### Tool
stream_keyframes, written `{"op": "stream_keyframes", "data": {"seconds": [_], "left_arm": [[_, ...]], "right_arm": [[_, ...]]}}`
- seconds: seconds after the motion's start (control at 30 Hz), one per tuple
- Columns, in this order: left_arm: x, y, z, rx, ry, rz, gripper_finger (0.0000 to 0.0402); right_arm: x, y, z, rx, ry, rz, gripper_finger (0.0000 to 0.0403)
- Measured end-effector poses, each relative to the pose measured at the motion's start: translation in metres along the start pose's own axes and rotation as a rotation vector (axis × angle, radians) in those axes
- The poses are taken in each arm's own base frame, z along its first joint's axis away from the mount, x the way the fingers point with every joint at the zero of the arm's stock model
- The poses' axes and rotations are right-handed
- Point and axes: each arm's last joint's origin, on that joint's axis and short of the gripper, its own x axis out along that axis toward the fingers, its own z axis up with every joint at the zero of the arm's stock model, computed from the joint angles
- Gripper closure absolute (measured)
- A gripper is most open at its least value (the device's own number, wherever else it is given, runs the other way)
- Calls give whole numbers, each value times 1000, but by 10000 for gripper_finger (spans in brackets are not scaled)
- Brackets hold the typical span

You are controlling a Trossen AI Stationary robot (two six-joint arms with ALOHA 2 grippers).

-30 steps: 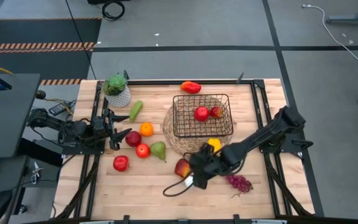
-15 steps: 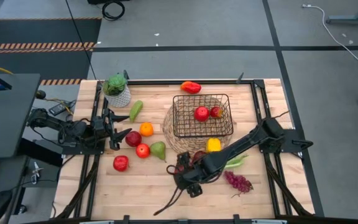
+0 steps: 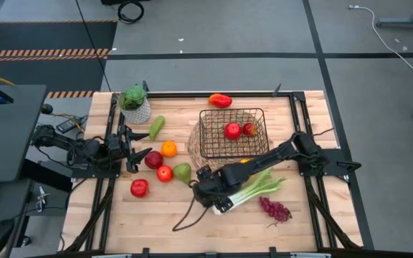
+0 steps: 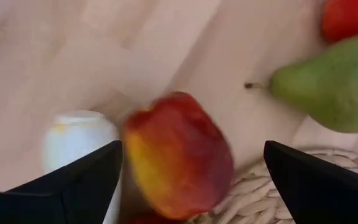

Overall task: Build produce basket
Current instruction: Put the dark apple into the black wire basket

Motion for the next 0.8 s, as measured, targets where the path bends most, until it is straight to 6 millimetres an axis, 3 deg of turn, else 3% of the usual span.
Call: {"op": "stream_keyframes", "data": {"seconds": [0.5,0.8], "left_arm": [[0,0,0,0,0,-1,120],[0,0,0,0,0,0,120]], "right_arm": [[10,-4,-3,-139,8,22,7],[22,1,-16,-201,74,71,7]]}}
